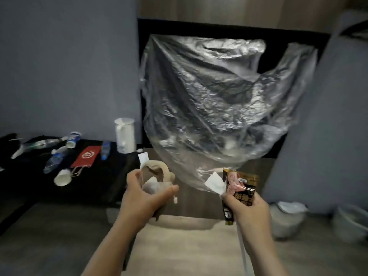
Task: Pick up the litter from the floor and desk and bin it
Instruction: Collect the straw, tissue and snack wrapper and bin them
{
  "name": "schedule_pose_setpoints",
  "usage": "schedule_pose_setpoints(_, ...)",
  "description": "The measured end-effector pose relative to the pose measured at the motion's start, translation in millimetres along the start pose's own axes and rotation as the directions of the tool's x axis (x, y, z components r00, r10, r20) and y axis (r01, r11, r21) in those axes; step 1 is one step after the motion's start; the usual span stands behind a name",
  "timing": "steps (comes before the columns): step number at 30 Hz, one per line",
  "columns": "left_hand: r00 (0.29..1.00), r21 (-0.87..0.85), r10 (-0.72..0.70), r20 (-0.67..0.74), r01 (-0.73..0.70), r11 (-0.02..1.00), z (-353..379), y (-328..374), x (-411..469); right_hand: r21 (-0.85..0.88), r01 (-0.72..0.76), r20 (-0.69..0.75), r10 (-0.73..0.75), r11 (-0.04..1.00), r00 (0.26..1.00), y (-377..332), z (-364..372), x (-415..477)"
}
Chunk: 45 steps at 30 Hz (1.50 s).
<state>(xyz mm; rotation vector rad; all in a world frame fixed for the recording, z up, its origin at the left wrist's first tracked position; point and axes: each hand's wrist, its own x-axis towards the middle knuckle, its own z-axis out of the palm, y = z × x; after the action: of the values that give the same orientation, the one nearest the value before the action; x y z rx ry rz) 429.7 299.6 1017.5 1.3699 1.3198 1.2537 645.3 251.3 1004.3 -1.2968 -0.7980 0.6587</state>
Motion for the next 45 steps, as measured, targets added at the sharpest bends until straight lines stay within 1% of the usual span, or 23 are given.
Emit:
schedule_pose_setpoints(3, 0.990, -0.017, 0.039, 0.134, -0.037, 0.999, 106.4, 18.3, -14.7, 0.006, 0.016, -0.160, -0.015, 1.000, 0.987, -13.7, -101.4, 17.8)
schedule_pose_setpoints(5, 0.970, -0.016, 0.066, 0.235, -0.064, 0.998, 170.2, 30.0, -25.6, -0.001, 0.023, -0.274, -0.022, 1.000, 0.961, -21.5, -164.6, 23.6)
schedule_pose_setpoints(7, 0.934, -0.025, 0.084, 0.347, -0.081, 0.996, 231.0, 39.1, -38.2, -0.030, 0.018, -0.377, -0.028, 0.999, 0.926, -26.1, -221.8, 25.5)
schedule_pose_setpoints(10, 0.863, -0.060, 0.086, 0.497, -0.064, 0.996, 314.8, 49.6, -57.5, -0.064, 0.005, -0.519, -0.038, 0.998, 0.854, -31.7, -296.5, 30.3)
schedule_pose_setpoints(13, 0.808, -0.073, 0.112, 0.578, -0.085, 0.994, 385.3, 56.9, -68.6, -0.089, 0.001, -0.632, -0.057, 0.996, 0.773, -37.5, -358.7, 41.9)
schedule_pose_setpoints(16, 0.766, -0.095, 0.143, 0.626, -0.106, 0.990, 445.4, 58.1, -68.0, -0.094, 0.004, -0.698, -0.069, 0.996, 0.713, -37.2, -405.0, 58.9)
schedule_pose_setpoints(18, 0.743, -0.099, 0.155, 0.651, -0.120, 0.988, 481.7, 59.6, -61.3, -0.103, 0.011, -0.724, -0.083, 0.995, 0.685, -33.2, -430.0, 76.4)
schedule_pose_setpoints(20, 0.729, -0.114, 0.150, 0.668, -0.099, 0.989, 517.2, 61.7, -46.4, -0.122, 0.007, -0.743, -0.096, 0.993, 0.663, -26.6, -451.6, 101.2)
schedule_pose_setpoints(25, 0.737, -0.082, 0.147, 0.660, -0.123, 0.989, 610.1, 80.6, 9.0, -0.121, -0.045, -0.777, -0.066, 0.992, 0.626, -17.0, -491.9, 189.2)
schedule_pose_setpoints(27, 0.728, -0.067, 0.137, 0.672, -0.124, 0.990, 649.8, 86.8, 24.5, -0.124, -0.065, -0.785, -0.058, 0.990, 0.616, -12.3, -507.4, 220.2)
schedule_pose_setpoints(29, 0.707, -0.056, 0.125, 0.696, -0.120, 0.991, 690.4, 86.9, 33.2, -0.122, -0.095, -0.800, -0.041, 0.988, 0.599, -3.8, -526.8, 244.4)
schedule_pose_setpoints(31, 0.665, -0.045, 0.115, 0.738, -0.121, 0.992, 729.9, 86.6, 34.5, -0.106, -0.119, -0.816, -0.018, 0.987, 0.578, 3.1, -550.0, 267.3)
schedule_pose_setpoints(32, 0.644, -0.040, 0.112, 0.757, -0.125, 0.991, 765.7, 84.8, 33.7, -0.095, -0.127, -0.831, -0.008, 0.987, 0.556, 10.0, -575.4, 285.0)
schedule_pose_setpoints(35, 0.625, -0.034, 0.113, 0.772, -0.138, 0.990, 816.1, 80.6, 33.0, -0.084, -0.141, -0.851, 0.002, 0.986, 0.525, 17.2, -612.5, 308.2)
schedule_pose_setpoints(36, 0.617, -0.038, 0.118, 0.778, -0.141, 0.989, 822.4, 81.0, 34.0, -0.085, -0.129, -0.852, -0.004, 0.988, 0.524, 16.5, -616.7, 311.7)
schedule_pose_setpoints(38, 0.609, -0.027, 0.112, 0.785, -0.147, 0.989, 867.2, 78.6, 33.7, -0.069, -0.121, -0.850, 0.005, 0.990, 0.527, 27.3, -652.5, 336.5)
schedule_pose_setpoints(40, 0.622, -0.024, 0.117, 0.774, -0.156, 0.987, 911.6, 83.0, 32.0, -0.047, -0.126, -0.838, 0.030, 0.991, 0.545, 34.6, -689.7, 367.3)
schedule_pose_setpoints(42, 0.617, -0.030, 0.118, 0.778, -0.151, 0.988, 953.9, 89.7, 29.4, -0.029, -0.141, -0.831, 0.054, 0.990, 0.553, 40.1, -727.9, 397.1)
schedule_pose_setpoints(45, 0.613, -0.025, 0.110, 0.783, -0.147, 0.989, 1009.8, 104.5, 27.0, -0.017, -0.156, -0.805, 0.079, 0.988, 0.588, 35.4, -779.6, 439.1)
